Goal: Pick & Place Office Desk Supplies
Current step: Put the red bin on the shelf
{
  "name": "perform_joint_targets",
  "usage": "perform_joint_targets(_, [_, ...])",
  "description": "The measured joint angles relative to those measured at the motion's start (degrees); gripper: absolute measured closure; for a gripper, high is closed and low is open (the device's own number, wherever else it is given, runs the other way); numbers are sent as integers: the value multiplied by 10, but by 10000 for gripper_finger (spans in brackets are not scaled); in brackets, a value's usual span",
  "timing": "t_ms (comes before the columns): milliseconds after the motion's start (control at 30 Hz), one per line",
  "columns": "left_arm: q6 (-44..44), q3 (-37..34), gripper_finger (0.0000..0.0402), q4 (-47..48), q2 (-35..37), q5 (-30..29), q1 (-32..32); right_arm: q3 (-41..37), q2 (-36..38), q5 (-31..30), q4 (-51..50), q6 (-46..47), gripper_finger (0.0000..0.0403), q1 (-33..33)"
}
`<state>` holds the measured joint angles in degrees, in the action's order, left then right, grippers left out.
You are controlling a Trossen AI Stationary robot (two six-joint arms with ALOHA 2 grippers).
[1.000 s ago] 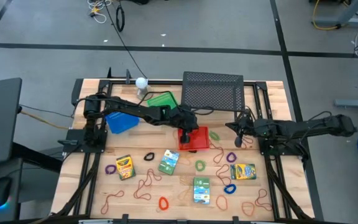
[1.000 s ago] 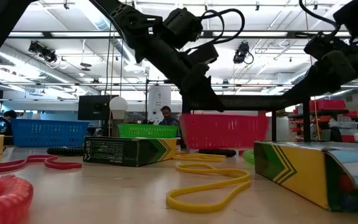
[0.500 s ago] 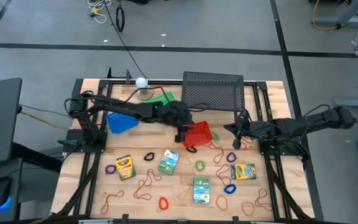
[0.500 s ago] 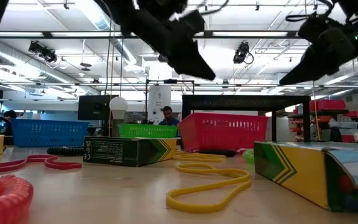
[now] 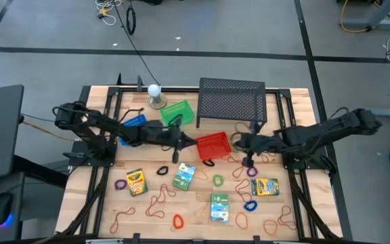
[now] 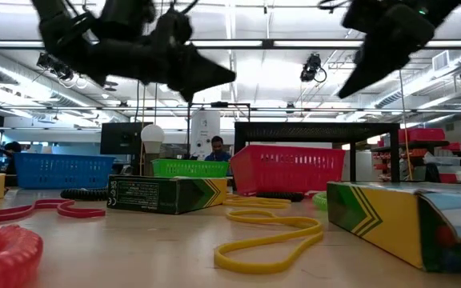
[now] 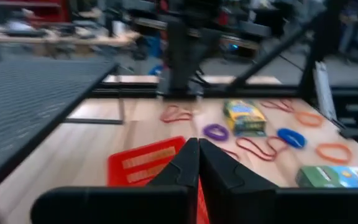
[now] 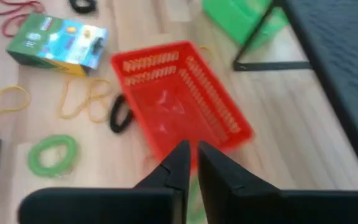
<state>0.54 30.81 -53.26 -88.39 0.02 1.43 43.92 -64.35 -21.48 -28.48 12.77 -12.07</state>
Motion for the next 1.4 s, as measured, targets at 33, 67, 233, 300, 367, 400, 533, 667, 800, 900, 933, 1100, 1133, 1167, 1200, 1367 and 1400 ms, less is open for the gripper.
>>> perform_joint_targets(33, [-2,-16,387,-25,0,-16,0,16,-22,9,-9,-1,351,0])
perform_joint_targets(67, [-3,-32,387,-47,0,-32,0,33,-45,15,-17,-2,343,0])
perform_joint_targets(233, [-8,-80,389,-113,0,-83,0,107,-145,48,-44,-37,290,1])
perform_joint_targets(300, [-8,-89,389,-126,0,-90,0,127,-177,63,-50,-55,270,1])
perform_joint_targets(367, [-8,-94,389,-132,0,-92,0,141,-205,75,-47,-77,252,2])
perform_joint_targets(400, [-8,-94,389,-130,0,-92,0,146,-218,78,-48,-87,246,3])
perform_joint_targets(533, [-4,-94,389,-131,0,-93,0,156,-261,80,-50,-105,232,13])
perform_joint_targets(667, [1,-94,389,-131,0,-92,0,157,-291,75,-49,-108,234,28])
perform_joint_targets(800, [1,-94,389,-130,0,-92,0,157,-310,70,-48,-107,255,39])
perform_joint_targets(900, [-2,-94,389,-130,0,-92,0,157,-322,70,-47,-107,287,45])
perform_joint_targets(933, [-3,-94,389,-130,0,-92,0,157,-325,70,-46,-107,299,46])
perform_joint_targets(1100, [-9,-93,389,-130,0,-92,0,157,-326,66,-46,-111,372,41])
perform_joint_targets(1133, [-11,-93,389,-129,-1,-92,0,157,-323,63,-49,-108,384,37])
perform_joint_targets(1167, [-12,-93,389,-129,-1,-93,0,157,-319,58,-50,-107,390,31])
perform_joint_targets(1200, [-12,-93,389,-129,-1,-94,0,157,-313,54,-49,-105,391,24])
perform_joint_targets(1367, [-11,-93,389,-129,-1,-95,0,166,-276,56,-76,-77,382,-20])
perform_joint_targets(1400, [-11,-93,389,-129,-1,-95,0,172,-269,56,-86,-69,385,-31])
